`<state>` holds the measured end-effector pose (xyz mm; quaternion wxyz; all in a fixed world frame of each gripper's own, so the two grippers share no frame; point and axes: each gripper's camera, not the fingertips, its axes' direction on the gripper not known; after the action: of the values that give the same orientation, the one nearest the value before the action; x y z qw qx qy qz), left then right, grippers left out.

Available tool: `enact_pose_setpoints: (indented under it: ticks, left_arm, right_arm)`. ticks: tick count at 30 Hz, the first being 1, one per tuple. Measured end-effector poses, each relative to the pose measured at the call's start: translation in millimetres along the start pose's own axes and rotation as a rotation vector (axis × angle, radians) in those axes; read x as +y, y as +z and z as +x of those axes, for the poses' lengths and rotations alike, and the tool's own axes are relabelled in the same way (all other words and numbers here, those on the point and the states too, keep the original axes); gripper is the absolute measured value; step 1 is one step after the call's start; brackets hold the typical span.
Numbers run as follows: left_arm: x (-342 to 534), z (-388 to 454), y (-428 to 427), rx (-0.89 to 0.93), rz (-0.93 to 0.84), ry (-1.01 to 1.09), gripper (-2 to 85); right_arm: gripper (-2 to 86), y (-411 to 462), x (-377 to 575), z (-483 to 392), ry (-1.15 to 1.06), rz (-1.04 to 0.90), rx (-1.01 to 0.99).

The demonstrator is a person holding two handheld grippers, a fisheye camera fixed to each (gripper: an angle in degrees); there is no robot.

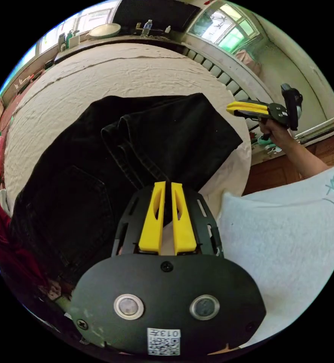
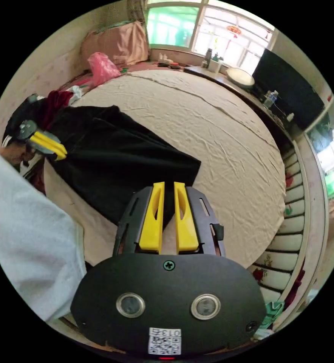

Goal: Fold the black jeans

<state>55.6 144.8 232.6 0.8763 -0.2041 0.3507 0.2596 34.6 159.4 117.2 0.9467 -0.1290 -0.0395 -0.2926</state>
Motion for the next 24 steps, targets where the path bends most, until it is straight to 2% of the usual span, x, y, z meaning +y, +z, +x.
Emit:
enact_pose_setpoints:
  ticks: [1,3,4,6,8,10,13,16,19,22,24]
  left_arm:
    - [0.2,0.6,0.1,-0.019,-0.008,0.011,1.5]
    - [4.1,-2.8,24.0,-0.12,-0.148,0.058,0.9]
    - [7.7,-5.7,27.6,-0.1,-0.151,0.056,0.7]
    - [20.6,-23.7,18.0,-0.013,-0.119,-0.037,0.5]
    - [32.3,-30.2,0.6,-0.027,-0.082,-0.067,0.9]
    - [41.5,-34.7,-18.4,-0.044,-0.013,-0.108,2.0]
    - [46.2,-36.3,-21.6,0.005,0.003,-0.14,7.3]
    - [50.2,-23.4,-6.9,-0.015,-0.04,-0.093,8.6]
    - [59.4,-19.3,12.8,-0.117,-0.143,-0.078,8.7]
    - [79.0,-24.6,11.8,-0.12,-0.101,-0.095,7.2]
    - [93.4,-28.7,8.0,-0.107,-0.076,-0.111,4.0]
  right_arm:
    - [4.7,6.1,-3.2,-19.0,-0.082,-0.038,0.005]
    - [4.5,29.1,-2.0,-34.5,-0.136,-0.12,-0.015]
    - [4.1,49.3,1.3,-35.4,-0.146,-0.196,-0.064]
    - [3.9,50.1,-7.5,-25.9,-0.121,-0.204,-0.111]
    - [4.1,32.6,-28.5,-18.6,-0.133,-0.129,-0.117]
    - [5.4,8.2,-65.3,-19.4,-0.172,0.086,-0.095]
    - [6.8,27.6,-128.1,-36.5,-0.309,0.134,-0.146]
    - [7.6,69.3,-187.2,-60.3,-0.447,0.069,-0.218]
    - [7.9,108.6,-227.3,-78.1,-0.56,-0.035,-0.292]
    - [7.9,141.6,-246.7,-89.2,-0.634,-0.144,-0.302]
    - [6.9,145.7,-254.2,-87.4,-0.636,-0.14,-0.355]
